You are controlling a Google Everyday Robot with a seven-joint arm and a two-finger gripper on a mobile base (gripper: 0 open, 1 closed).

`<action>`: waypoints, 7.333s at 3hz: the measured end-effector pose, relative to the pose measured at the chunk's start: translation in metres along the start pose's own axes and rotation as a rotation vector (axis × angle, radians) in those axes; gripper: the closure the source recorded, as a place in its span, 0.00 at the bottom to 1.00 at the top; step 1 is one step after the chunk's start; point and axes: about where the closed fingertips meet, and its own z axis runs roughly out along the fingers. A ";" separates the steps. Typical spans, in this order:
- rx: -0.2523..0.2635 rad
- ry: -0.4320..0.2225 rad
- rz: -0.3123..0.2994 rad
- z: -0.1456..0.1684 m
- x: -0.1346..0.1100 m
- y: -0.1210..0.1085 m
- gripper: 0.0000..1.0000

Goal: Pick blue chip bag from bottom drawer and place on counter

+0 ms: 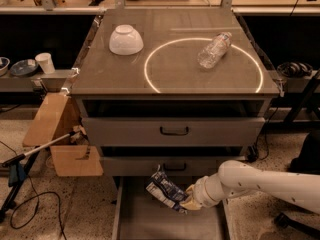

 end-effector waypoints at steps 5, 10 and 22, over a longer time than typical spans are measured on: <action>0.064 -0.158 -0.095 -0.124 -0.049 0.014 1.00; 0.112 -0.235 -0.187 -0.197 -0.096 0.017 1.00; 0.342 -0.499 -0.529 -0.349 -0.254 -0.038 1.00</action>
Offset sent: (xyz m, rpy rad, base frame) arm 0.0068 -0.0224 0.0806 0.0793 -0.0943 0.0085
